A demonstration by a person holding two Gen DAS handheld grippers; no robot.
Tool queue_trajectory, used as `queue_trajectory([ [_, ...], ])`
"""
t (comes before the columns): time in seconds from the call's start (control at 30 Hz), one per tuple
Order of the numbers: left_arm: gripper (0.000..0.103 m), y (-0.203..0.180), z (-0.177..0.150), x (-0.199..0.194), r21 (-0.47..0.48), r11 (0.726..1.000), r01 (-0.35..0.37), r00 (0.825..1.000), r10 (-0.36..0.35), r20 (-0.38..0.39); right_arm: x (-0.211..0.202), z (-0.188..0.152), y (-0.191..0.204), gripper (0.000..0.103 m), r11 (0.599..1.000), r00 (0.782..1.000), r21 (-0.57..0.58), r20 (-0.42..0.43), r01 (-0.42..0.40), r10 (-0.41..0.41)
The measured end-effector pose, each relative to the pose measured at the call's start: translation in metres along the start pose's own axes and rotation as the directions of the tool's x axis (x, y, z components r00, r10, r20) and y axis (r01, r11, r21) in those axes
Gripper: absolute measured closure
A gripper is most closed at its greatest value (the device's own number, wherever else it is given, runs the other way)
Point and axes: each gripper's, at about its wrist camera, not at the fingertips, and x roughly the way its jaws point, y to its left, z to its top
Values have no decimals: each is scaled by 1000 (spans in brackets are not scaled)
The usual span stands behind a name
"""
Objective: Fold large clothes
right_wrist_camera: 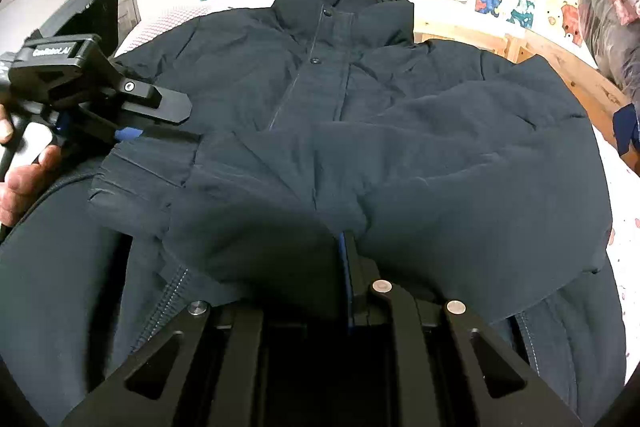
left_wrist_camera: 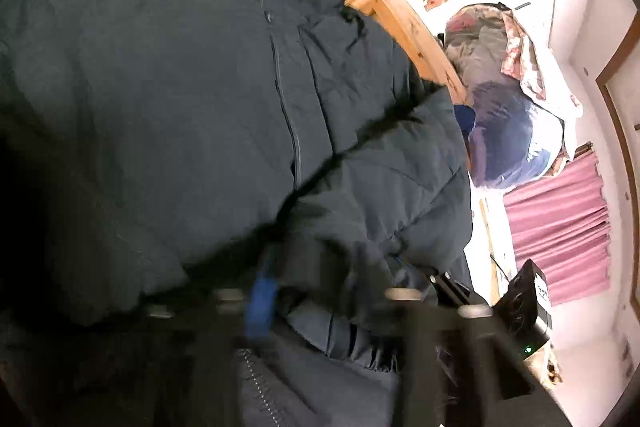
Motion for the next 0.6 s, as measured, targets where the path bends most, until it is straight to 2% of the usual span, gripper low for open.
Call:
queue_trajectory([
  [0.07, 93, 1, -2, 0, -5, 1000, 1, 1000, -1, 6, 0, -1, 2, 91, 1000, 1000, -6, -1, 8, -8],
  [0.23, 97, -13, 1, -25, 26, 999, 20, 994, -22, 106, -4, 1, 3, 89, 999, 999, -3, 5, 34, -34],
  [0.33, 97, -27, 5, -44, 88, 994, -70, 980, 52, 194, -14, 3, 7, 85, 999, 999, -27, 24, 28, -27],
  [0.37, 97, -31, 7, -53, 100, 989, -107, 969, 81, 233, -18, 3, 9, 83, 999, 999, -36, 27, 19, -18],
  [0.4, 97, -33, 9, -60, 100, 987, -129, 962, 100, 256, -20, 3, 9, 70, 999, 999, -39, 30, 13, -12],
  [0.43, 97, -33, 11, -67, 97, 983, -159, 952, 126, 278, -23, 3, 10, 43, 999, 999, -40, 37, -7, 8],
  [0.47, 97, -33, 13, -75, 96, 976, -193, 941, 157, 301, -28, 2, 10, 33, 999, 998, -42, 57, -27, 30],
  [0.5, 97, -34, 14, -80, 94, 970, -226, 929, 185, 319, -31, 2, 11, 28, 999, 997, -44, 71, -31, 35],
  [0.6, 97, -30, 17, -90, 94, 940, -327, 896, 277, 346, -35, 4, 12, 28, 996, 996, -76, 80, -43, 49],
])
